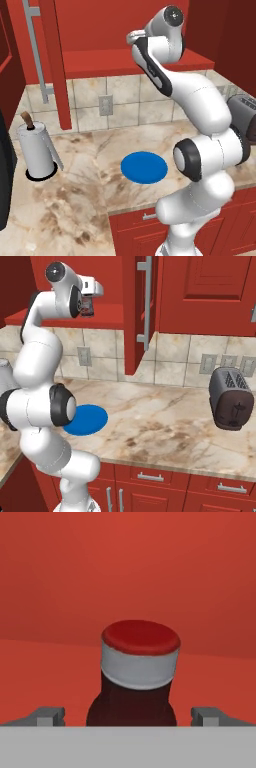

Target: Move the hot dog bun to the plate on the dining table and place the condiment next to that plate. Then navigate to the fridge and take the sausage and place it on the plate as well.

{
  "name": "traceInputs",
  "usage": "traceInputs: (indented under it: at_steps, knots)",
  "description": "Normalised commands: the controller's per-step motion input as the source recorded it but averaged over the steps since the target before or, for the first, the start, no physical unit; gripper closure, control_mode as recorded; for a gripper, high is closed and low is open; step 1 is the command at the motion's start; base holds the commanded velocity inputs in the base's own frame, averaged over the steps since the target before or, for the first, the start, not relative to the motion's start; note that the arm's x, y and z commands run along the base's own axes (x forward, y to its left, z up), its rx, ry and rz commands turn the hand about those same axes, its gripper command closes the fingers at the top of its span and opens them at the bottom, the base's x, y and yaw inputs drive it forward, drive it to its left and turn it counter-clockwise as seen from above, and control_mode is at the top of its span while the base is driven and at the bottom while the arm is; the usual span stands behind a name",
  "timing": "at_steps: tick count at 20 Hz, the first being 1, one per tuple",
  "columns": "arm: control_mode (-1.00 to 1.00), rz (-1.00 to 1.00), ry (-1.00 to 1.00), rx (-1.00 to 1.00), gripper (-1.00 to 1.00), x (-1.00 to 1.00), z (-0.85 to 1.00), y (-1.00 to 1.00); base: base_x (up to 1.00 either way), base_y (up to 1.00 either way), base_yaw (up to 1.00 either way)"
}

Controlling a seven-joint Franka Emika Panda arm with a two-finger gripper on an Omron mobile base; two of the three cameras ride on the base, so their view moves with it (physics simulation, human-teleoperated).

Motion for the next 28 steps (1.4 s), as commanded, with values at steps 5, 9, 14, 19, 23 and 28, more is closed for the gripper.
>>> traceInputs:
  at_steps: [5, 9, 14, 19, 23, 28]
  knots:
    - [-1.00, 0.00, 0.00, 0.01, -1.00, 0.24, -0.13, 0.00, 0.00, 0.00, 0.00]
    - [-1.00, 0.00, 0.00, 0.00, 1.00, 0.23, -0.02, 0.00, 0.00, 0.00, 0.00]
    - [-1.00, 0.00, 0.00, 0.01, 1.00, 0.11, -0.01, 0.00, 0.00, 0.00, 0.00]
    - [-1.00, 0.00, -0.01, 0.08, 1.00, -0.50, 0.00, 0.00, 0.00, 0.00, 0.00]
    - [-1.00, 0.00, -0.16, 0.09, 1.00, -1.00, 0.04, -0.02, 0.00, 0.00, 0.00]
    - [-1.00, 0.00, -0.04, 0.02, 1.00, -1.00, 0.22, -0.06, 0.00, 0.00, 0.00]
